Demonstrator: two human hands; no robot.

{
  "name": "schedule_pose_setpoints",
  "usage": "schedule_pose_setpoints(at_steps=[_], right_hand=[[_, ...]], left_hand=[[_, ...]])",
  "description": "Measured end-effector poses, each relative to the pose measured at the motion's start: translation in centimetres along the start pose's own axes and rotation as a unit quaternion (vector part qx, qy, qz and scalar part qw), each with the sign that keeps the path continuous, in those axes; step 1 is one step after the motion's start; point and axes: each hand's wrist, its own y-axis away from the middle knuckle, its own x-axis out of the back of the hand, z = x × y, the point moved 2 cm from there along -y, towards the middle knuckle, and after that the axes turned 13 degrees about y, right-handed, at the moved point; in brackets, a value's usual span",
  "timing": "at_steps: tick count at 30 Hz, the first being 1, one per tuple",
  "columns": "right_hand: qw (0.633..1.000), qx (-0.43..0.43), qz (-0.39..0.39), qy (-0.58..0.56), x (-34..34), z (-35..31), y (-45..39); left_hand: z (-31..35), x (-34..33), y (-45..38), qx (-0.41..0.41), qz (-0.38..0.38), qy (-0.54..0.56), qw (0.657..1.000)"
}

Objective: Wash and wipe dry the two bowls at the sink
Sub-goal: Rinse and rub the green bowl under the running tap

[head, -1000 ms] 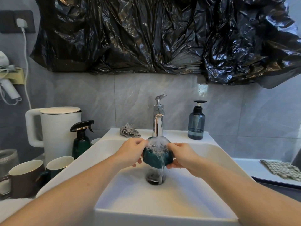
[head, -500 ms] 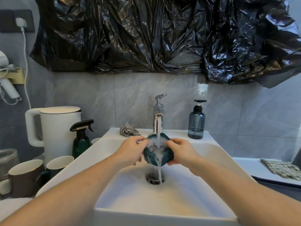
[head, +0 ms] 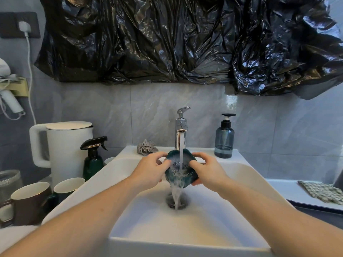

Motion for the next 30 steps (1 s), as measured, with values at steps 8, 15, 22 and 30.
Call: schedule_pose_setpoints(at_steps=[8, 15, 22, 30], right_hand=[[1.000, 0.018, 0.005, 0.005, 0.2, -0.3, 0.3], [1.000, 0.002, -0.007, 0.028, 0.1, -0.1, 0.3], [0.998, -0.019, -0.024, 0.046, 0.2, 0.0, 0.4], [0.995, -0.046, -0.056, 0.074, 0.0, -0.2, 0.8]], left_hand=[[0.0, 0.2, -0.2, -0.057, 0.021, -0.030, 0.998], [0.3, 0.3, 0.0, -0.081, 0.016, -0.079, 0.993], [0.6, 0.1, 0.3, -0.076, -0.008, -0.114, 0.991], [1.0, 0.2, 0.7, -0.075, -0.027, -0.145, 0.986]])
